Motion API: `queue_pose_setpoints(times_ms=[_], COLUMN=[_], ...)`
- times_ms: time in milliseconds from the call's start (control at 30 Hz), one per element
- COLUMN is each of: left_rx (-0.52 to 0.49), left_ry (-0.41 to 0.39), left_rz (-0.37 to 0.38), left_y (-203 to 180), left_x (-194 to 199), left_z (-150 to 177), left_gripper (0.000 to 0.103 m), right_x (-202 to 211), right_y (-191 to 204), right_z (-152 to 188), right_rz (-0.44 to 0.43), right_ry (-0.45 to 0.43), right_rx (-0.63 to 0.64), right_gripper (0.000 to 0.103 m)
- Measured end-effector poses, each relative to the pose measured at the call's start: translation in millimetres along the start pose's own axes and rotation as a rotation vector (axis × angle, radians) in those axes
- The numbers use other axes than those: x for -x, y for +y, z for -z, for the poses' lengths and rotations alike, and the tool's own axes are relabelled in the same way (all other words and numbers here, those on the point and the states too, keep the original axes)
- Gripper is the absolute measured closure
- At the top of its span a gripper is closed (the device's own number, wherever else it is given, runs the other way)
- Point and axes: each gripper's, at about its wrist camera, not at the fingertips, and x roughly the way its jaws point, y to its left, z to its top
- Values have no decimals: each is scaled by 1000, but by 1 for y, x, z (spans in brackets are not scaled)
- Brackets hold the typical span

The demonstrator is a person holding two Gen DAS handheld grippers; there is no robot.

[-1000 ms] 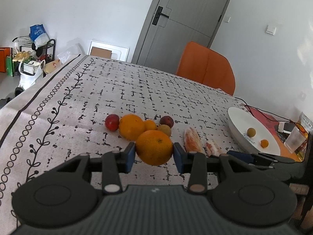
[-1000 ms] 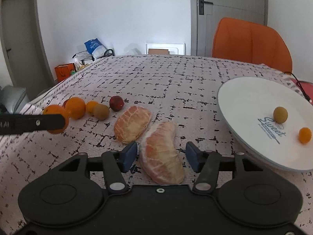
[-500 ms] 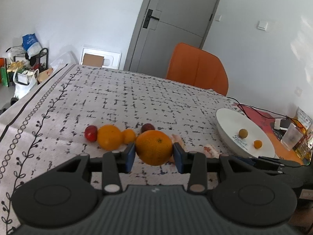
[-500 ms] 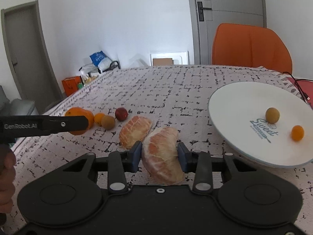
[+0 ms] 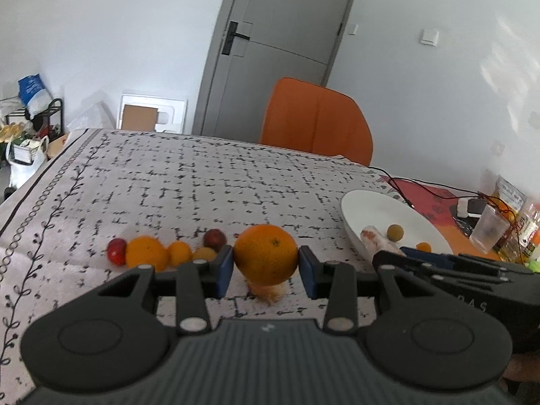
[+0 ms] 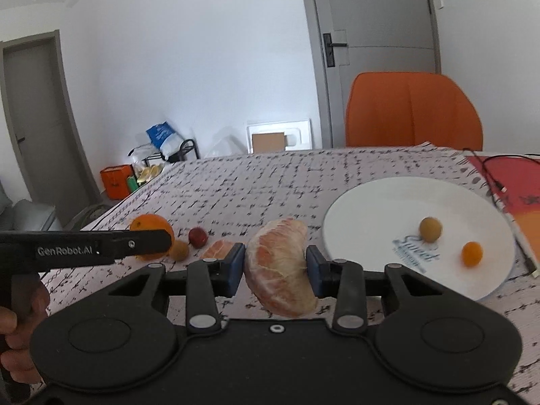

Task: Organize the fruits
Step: 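Release the pomelo segment on the plate with the right tool while the left drops the large orange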

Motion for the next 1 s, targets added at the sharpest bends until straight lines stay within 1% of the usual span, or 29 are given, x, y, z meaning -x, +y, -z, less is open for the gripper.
queue_pose_setpoints(times_ms=[467, 667, 1000], left_rx=[-81, -103, -146], left_ry=[-11, 1, 23], left_rz=[70, 87, 125], left_y=[-44, -61, -92], left_x=[-21, -33, -55], left_z=[-14, -14, -13], left_gripper=[63, 63, 63], right_x=[15, 19, 20], right_y=[-41, -67, -96], right_z=[2, 6, 12], right_rz=[99, 120, 174], right_ry=[-34, -45, -49], right_rx=[-58, -122, -165], right_gripper=[66, 66, 66])
